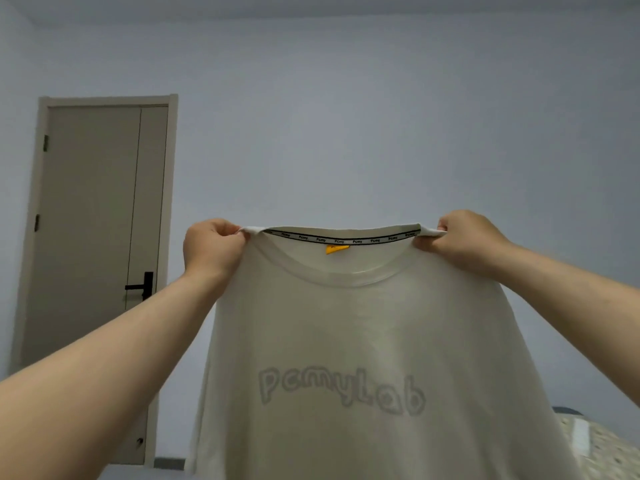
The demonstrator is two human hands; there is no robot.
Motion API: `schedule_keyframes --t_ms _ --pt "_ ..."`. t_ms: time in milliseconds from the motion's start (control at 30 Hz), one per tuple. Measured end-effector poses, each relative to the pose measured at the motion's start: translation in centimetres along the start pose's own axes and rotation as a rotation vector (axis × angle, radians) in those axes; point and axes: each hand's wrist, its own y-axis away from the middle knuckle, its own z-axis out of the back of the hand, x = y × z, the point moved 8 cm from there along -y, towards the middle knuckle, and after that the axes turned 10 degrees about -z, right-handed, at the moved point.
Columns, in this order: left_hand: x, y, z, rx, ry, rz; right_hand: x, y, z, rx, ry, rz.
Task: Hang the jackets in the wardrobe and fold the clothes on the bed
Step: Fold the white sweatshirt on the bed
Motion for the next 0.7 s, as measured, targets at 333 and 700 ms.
schedule_keyframes --t_ms 333,700 --pt "-0.5 -0.4 -0.3 0.683 0.031 0.311 -1.2 -1.1 -0.3 0.001 -0.004 -0.014" --pt "0.9 6.6 -0.4 1.010 0.292 0.535 -2.6 -0.7 -2.1 0.131 -0.524 -0.287"
